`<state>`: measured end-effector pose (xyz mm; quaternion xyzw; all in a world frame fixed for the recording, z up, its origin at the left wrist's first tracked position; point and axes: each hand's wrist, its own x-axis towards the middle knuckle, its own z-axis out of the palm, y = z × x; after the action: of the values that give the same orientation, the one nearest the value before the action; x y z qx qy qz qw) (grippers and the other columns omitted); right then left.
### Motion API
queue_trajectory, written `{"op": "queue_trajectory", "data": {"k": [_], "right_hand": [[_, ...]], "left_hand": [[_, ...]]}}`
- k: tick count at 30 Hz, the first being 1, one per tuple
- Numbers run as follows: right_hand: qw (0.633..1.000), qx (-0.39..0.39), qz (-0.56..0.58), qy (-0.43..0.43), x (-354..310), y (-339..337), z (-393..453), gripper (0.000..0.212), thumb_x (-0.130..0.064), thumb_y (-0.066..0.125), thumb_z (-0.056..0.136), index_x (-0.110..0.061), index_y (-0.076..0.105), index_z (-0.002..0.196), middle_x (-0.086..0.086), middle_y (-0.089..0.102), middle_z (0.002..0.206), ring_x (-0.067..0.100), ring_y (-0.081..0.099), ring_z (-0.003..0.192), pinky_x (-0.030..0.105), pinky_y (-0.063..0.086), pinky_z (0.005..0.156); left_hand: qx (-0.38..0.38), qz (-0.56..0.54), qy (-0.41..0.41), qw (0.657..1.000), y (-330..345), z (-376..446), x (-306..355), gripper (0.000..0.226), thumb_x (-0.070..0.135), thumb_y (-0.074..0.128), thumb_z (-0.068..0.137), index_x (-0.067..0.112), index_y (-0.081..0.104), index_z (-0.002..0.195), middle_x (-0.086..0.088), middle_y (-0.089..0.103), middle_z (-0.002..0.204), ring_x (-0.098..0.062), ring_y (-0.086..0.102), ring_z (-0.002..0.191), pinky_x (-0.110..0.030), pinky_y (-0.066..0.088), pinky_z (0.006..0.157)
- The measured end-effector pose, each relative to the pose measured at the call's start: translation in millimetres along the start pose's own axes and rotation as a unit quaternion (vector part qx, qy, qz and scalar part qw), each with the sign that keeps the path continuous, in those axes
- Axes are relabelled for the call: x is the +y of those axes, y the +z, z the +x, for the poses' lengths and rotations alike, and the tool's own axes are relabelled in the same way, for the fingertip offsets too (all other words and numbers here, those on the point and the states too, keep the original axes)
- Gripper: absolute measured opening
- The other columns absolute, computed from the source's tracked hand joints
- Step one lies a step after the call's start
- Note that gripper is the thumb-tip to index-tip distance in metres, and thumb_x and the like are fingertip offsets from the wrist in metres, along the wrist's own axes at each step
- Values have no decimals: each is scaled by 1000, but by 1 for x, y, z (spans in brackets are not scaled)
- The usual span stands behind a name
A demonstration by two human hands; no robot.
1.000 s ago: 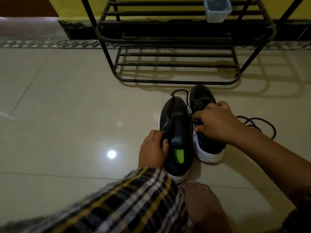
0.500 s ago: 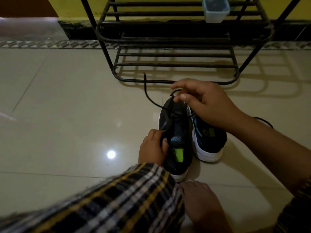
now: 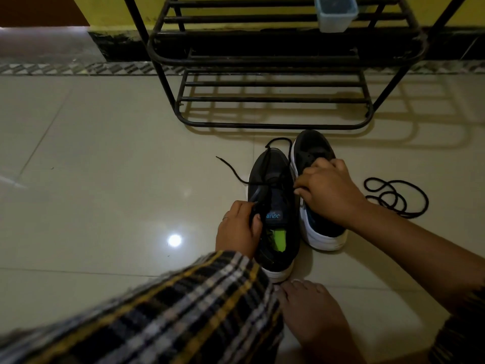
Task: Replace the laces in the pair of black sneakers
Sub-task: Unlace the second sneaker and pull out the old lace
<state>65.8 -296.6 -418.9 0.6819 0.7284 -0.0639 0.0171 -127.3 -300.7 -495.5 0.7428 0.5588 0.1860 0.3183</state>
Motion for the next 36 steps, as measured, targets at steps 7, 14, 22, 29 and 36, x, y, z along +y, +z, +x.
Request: {"op": "queue_trajectory", "data": {"k": [7, 14, 22, 29, 36], "right_hand": [[957, 144, 236, 92, 15, -32, -2, 12, -23, 58, 90, -22, 71, 88, -7, 62, 84, 18, 57, 93, 36, 41, 90], [776, 254, 536, 213, 33, -67, -2, 21, -6, 51, 91, -15, 62, 75, -5, 62, 79, -6, 54, 63, 3, 41, 61], [756, 258, 533, 279, 29, -54, -2, 14, -26, 57, 92, -19, 60, 80, -1, 58, 85, 10, 52, 86, 30, 42, 80], [979, 133, 127, 83, 1, -30, 3, 41, -45, 49, 88, -21, 57, 120, 6, 51, 123, 29, 40, 121, 41, 29, 97], [996, -87, 34, 9, -32, -4, 5, 40, -45, 44, 93, -25, 57, 126, -2, 37, 141, 22, 32, 128, 40, 30, 100]], "left_hand": [[4, -6, 2, 1000, -1, 0, 0, 40, 35, 36, 86, 11, 58, 110, -6, 55, 107, -29, 58, 88, -43, 49, 76], [6, -3, 7, 1000, -1, 0, -1, 37, 34, 38, 88, 11, 58, 109, -7, 55, 106, -30, 58, 87, -43, 49, 76], [10, -4, 9, 1000, 0, 0, 0, 39, 34, 37, 86, 12, 58, 109, -7, 55, 105, -29, 58, 87, -44, 49, 76], [15, -2, 13, 1000, 1, 0, 1, 39, 34, 37, 87, 11, 58, 109, -6, 55, 105, -28, 57, 86, -45, 49, 75], [11, 9, 23, 1000, 2, 0, -1, 36, 35, 36, 88, 13, 56, 107, -6, 53, 103, -29, 57, 81, -45, 49, 70]]}}
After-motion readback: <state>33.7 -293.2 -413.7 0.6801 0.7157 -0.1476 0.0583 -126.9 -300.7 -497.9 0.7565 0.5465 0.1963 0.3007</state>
